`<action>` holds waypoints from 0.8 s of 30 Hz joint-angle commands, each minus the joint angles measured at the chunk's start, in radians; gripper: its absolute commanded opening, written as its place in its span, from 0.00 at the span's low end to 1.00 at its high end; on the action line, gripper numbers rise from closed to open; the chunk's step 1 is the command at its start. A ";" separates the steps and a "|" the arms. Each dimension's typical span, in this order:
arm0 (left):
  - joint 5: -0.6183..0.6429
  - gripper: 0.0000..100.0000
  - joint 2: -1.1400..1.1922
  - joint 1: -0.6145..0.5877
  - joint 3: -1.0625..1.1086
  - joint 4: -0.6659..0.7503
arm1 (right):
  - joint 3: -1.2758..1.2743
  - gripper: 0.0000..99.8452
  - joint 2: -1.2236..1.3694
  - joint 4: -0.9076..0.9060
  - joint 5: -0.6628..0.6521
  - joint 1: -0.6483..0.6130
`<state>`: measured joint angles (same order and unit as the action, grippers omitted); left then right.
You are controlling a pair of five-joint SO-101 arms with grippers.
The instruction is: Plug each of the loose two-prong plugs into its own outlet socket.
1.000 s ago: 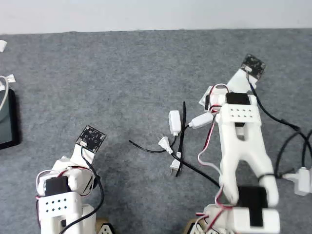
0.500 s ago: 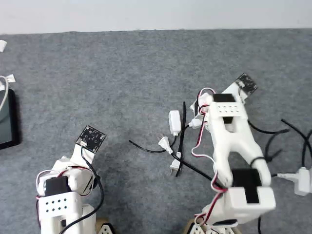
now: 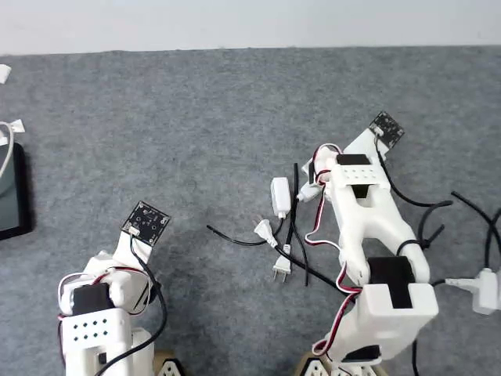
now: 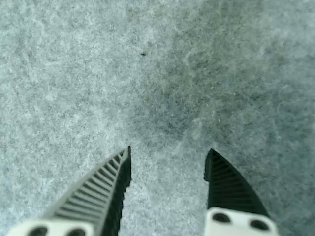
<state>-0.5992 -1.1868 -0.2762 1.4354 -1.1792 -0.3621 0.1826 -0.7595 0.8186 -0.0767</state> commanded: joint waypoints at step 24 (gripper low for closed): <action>-0.002 0.18 -0.012 0.005 -0.005 0.008 | 0.043 0.01 -0.360 -0.915 -0.638 -0.367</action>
<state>-0.6007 -1.1868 -0.2762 1.4354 -1.1792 -0.3621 -0.2394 -1.6755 0.1956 -0.3928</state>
